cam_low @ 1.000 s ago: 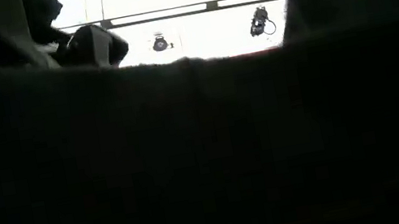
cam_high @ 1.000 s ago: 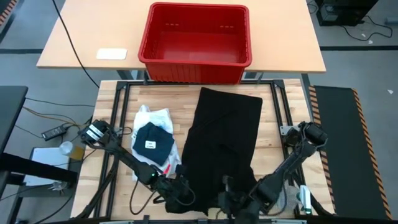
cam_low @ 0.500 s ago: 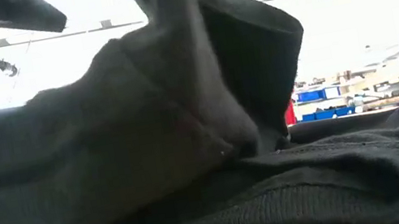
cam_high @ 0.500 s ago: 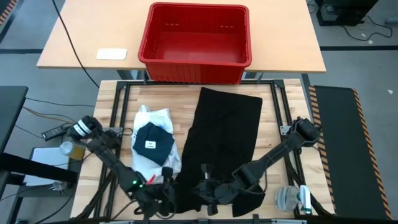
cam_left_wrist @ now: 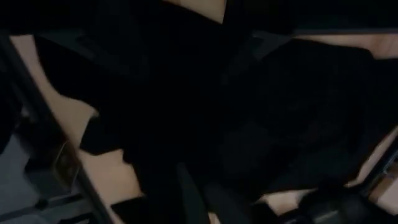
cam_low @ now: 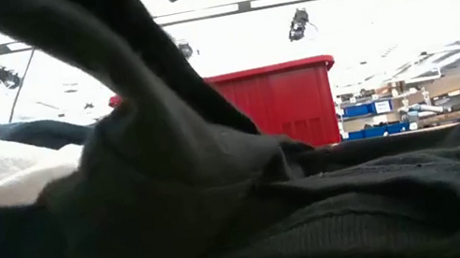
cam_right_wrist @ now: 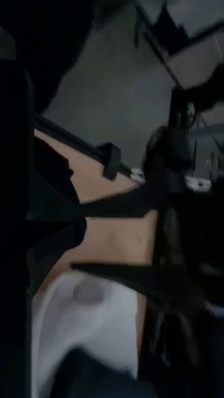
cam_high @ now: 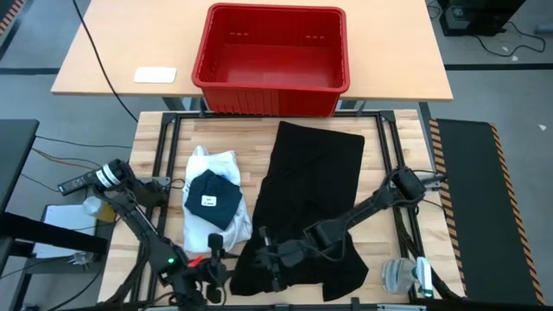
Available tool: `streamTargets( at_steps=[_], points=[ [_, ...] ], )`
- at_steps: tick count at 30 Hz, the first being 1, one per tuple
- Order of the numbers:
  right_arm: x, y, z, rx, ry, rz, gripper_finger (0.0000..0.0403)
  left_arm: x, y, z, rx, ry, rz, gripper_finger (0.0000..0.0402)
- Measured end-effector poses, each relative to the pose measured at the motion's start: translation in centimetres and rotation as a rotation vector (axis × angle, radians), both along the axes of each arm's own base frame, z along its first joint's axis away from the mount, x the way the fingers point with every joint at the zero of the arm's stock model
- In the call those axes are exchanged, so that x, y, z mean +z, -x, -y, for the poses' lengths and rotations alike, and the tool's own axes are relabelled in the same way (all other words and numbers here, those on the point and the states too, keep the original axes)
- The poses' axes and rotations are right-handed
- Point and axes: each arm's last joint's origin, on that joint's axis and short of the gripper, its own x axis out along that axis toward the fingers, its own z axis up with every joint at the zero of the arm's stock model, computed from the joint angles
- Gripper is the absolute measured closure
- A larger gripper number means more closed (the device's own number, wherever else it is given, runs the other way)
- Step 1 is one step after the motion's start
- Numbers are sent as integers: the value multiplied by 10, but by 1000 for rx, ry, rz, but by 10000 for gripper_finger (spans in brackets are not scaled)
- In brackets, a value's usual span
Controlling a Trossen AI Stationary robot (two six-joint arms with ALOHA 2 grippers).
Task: Fold laundry
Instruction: Fold the black shirt
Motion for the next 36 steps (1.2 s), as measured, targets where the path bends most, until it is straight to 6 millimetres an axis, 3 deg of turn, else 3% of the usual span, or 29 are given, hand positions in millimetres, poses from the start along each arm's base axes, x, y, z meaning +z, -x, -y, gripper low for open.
streamTargets(
  at_steps=[7,13,16,19,24,27,29,32,36],
  points=[
    [-39,-20,8,127,-28,1,392,7,16,10,-73,23,1,207],
    [-69,-31,17,112,-32,-5,389,7,17,11,-60,71,3,207],
    [-75,-31,21,124,-57,-66,381,8,17,12,-64,88,4,207],
    [-75,-29,22,140,-88,-121,348,9,15,13,-68,93,13,207],
    [-72,-30,20,142,-94,-114,251,9,8,8,-50,86,17,207],
    [-54,-30,21,154,-66,-118,194,9,5,6,-45,83,12,207],
    [-31,-26,22,157,-44,-109,165,9,3,5,-46,89,5,207],
    [-7,-14,29,108,23,-163,134,9,2,4,-48,91,0,207],
    [-15,7,27,48,141,-366,123,9,3,5,-54,93,-8,207]
  ],
)
